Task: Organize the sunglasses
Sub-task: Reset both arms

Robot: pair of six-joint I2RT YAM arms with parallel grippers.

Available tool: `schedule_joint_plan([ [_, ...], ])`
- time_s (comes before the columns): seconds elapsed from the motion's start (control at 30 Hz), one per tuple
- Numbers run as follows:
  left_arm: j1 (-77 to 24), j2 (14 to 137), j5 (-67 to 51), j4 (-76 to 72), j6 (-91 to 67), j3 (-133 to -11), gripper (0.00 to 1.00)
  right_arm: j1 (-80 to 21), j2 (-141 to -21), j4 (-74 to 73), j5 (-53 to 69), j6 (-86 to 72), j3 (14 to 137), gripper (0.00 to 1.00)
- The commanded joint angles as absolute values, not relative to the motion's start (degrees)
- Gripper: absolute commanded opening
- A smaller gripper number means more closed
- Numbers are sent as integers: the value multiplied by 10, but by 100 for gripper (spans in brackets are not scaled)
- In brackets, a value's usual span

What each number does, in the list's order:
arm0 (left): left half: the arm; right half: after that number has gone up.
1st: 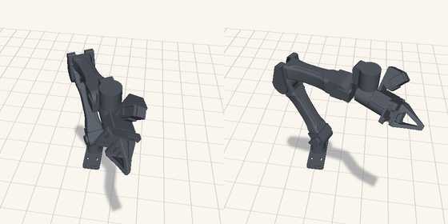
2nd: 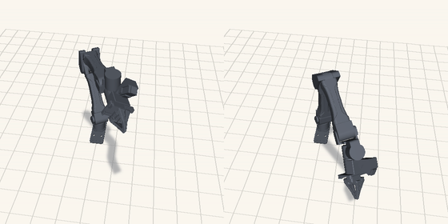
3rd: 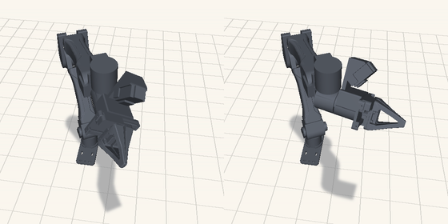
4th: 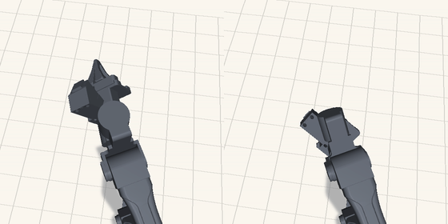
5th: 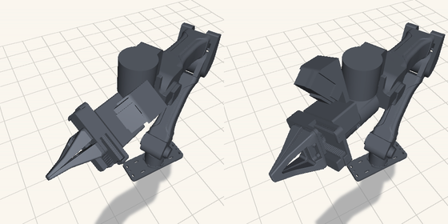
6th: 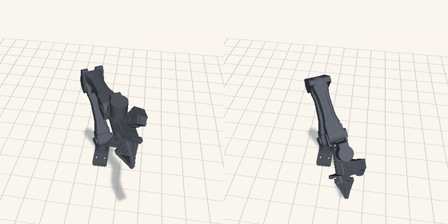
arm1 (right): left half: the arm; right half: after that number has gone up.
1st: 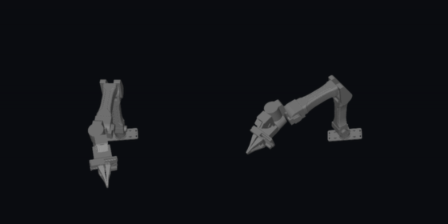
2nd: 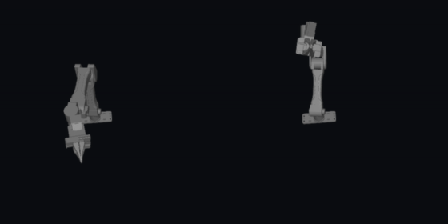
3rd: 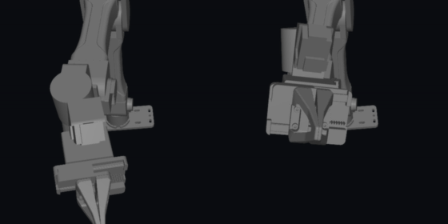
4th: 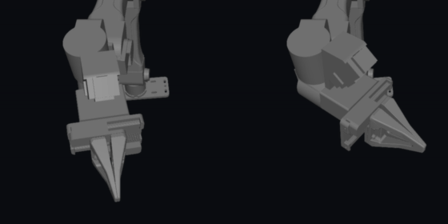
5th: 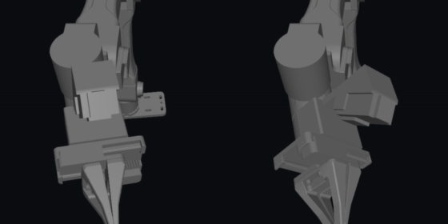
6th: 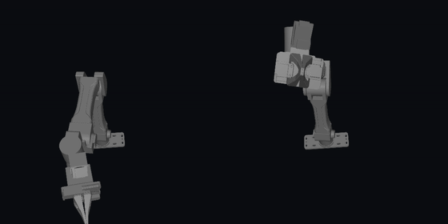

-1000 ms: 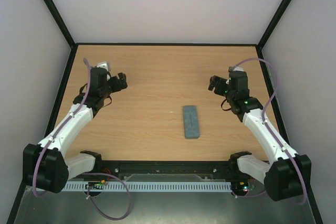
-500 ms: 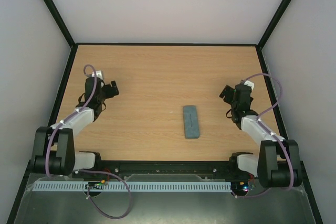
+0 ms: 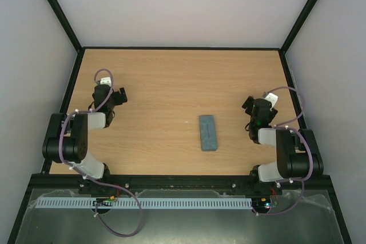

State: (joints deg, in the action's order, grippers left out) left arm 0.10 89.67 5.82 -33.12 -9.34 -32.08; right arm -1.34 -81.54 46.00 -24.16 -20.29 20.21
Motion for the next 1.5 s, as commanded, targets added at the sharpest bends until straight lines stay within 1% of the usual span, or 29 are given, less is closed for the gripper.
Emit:
schedule_joint_plan([
  [0.0, 6, 914, 82, -425, -62, -317, 99, -9, -827, 591, -252, -175, 177, 99],
  [0.07, 6, 914, 92, -449, -63, -308, 99, -11, -840, 610, -239, -163, 174, 99],
  [0.13, 6, 915, 93, -450, -62, -308, 99, -12, -842, 600, -220, -156, 181, 99],
  [0.27, 5, 903, 84, -475, -59, -285, 99, -19, -853, 638, -171, -123, 169, 99],
  [0.33, 5, 890, 59, -510, -45, -257, 99, -21, -855, 692, -164, -117, 141, 99],
  [0.4, 2, 876, 53, -552, -37, -228, 99, -22, -882, 805, -179, -117, 93, 99],
  [0.43, 0, 872, 54, -568, -34, -219, 99, -22, -880, 807, -176, -116, 95, 99],
  [0.5, -5, 868, 63, -597, -29, -202, 99, -22, -867, 750, -162, -115, 108, 99],
  [0.57, -11, 865, 76, -623, -29, -187, 99, -25, -877, 782, -148, -102, 103, 99],
  [0.63, -11, 862, 85, -656, -31, -166, 99, -25, -867, 765, -153, -106, 103, 99],
  [0.73, -2, 874, 79, -698, -40, -149, 99, -25, -872, 777, -175, -112, 101, 99],
  [0.8, -2, 873, 78, -691, -42, -151, 99, -25, -862, 788, -203, -131, 88, 99],
  [0.87, -2, 875, 77, -690, -41, -152, 99, -25, -866, 807, -204, -126, 81, 99],
  [1.07, -5, 879, 63, -708, -30, -145, 100, -25, -877, 731, -92, -78, 129, 99],
  [1.47, -2, 878, 57, -710, -33, -142, 100, -26, -877, 735, -91, -78, 126, 99],
])
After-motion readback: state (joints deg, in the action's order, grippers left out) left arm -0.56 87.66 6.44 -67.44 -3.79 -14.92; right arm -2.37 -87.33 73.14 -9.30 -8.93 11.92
